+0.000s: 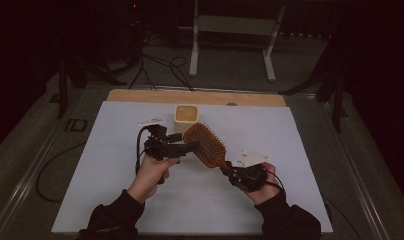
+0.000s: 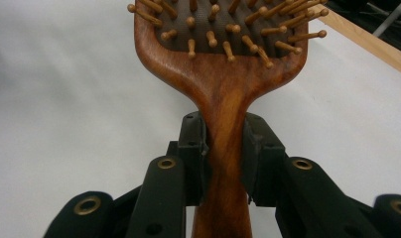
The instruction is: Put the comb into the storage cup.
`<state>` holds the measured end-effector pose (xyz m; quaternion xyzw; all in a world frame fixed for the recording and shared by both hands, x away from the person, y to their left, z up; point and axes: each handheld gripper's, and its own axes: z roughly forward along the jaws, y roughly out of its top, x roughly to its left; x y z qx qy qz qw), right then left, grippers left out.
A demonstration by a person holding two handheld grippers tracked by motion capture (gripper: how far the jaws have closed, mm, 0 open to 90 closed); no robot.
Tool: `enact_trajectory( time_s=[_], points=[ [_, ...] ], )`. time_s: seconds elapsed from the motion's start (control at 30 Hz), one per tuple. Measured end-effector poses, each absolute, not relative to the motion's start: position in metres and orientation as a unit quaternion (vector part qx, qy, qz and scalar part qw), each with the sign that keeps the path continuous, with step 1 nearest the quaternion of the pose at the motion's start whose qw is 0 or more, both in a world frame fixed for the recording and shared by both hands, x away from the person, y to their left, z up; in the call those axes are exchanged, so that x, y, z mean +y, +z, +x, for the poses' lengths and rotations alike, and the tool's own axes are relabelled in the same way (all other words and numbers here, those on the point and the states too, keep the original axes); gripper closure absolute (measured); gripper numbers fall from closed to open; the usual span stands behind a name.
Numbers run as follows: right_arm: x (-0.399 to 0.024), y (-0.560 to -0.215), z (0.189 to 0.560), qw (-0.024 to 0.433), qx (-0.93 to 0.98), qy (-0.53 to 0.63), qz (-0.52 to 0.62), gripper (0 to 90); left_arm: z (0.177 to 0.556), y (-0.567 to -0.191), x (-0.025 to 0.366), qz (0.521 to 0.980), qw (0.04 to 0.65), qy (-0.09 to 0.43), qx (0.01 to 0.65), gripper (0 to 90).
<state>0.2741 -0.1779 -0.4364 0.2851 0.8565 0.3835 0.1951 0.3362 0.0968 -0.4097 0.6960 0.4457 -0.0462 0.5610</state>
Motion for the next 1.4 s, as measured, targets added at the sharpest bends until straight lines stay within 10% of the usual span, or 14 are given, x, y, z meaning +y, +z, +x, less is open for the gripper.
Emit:
enact_trajectory(
  time_s=[0.47,1.4],
  points=[
    [-0.176,-0.437,0.274,0.192,0.857,0.387,0.282,73.1,0.341,-0.416,0.083,0.668,0.579,-0.05,0.465,28.8],
    [-0.175,-0.445,0.275,0.19,0.856,0.385,0.29,73.1,0.339,-0.4,0.081,0.684,0.582,-0.054,0.437,52.6]
  ],
)
